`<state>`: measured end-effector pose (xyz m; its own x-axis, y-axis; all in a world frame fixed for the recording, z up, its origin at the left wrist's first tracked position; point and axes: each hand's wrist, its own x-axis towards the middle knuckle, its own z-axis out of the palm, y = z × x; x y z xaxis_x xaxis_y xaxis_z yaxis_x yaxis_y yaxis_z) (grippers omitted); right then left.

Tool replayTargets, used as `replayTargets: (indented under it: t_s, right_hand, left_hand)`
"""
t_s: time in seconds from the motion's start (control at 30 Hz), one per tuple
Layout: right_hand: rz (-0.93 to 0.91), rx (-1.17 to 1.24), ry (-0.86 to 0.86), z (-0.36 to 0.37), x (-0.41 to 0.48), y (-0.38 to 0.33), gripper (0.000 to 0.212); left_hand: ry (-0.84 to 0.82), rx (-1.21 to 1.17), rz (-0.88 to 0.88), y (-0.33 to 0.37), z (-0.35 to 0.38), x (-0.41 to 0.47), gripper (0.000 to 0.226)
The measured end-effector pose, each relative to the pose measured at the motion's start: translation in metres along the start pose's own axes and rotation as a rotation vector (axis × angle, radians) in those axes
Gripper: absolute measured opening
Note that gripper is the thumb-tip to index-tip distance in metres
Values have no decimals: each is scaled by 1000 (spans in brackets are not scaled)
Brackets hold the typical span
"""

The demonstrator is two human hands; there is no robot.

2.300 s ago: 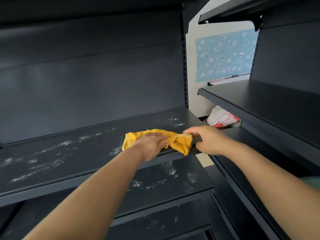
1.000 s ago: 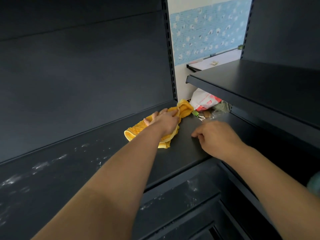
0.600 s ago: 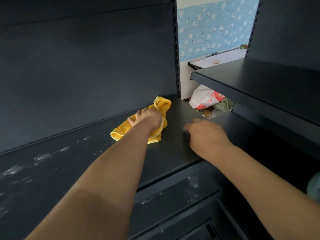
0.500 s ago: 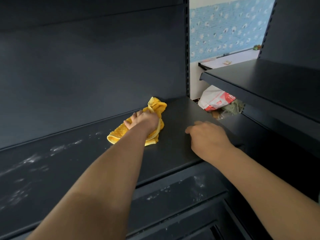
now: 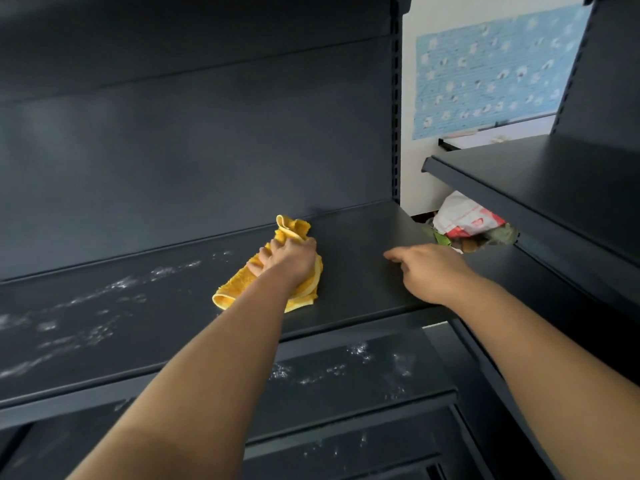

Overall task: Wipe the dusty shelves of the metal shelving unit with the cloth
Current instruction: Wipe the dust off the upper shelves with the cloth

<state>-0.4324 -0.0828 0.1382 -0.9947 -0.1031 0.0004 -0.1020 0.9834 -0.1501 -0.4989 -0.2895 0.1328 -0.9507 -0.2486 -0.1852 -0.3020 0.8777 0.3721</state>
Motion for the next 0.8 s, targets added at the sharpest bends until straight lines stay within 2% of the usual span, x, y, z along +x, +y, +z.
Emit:
replayTargets:
  t_s: [0.13, 0.2, 0.3, 0.37, 0.43, 0.5, 0.57, 0.63, 0.8]
  right_hand:
    - [-13, 176, 8, 4, 1, 12, 45]
    - [13, 286, 13, 0, 0, 12, 43]
    - [-3, 387, 55, -5, -5, 0, 42]
    - [-45, 391, 102, -8, -9, -19, 41]
    - [-85, 363, 73, -7, -10, -42, 43]
    - [-86, 278, -36, 0, -8, -64, 57]
    - [-44, 190, -113, 9, -5, -80, 79]
    - [-6, 123, -101, 16, -2, -90, 95]
    - [-58, -68, -43, 27, 3, -120, 107]
  left_hand:
    - [-62, -104, 19, 32, 16, -35, 69]
    - [-117, -238, 38, 45, 22, -50, 68]
    - [-155, -506, 112, 46, 15, -68, 41]
    - [-31, -570, 150, 32, 1, -75, 31]
    - [119, -480, 162, 7, -17, -77, 32]
    - [198, -283, 135, -26, -31, -73, 32]
    - [204, -108, 67, -63, -41, -67, 34]
    - [212, 1, 25, -98, -50, -65, 36]
    - [197, 228, -28, -167, -70, -64, 46]
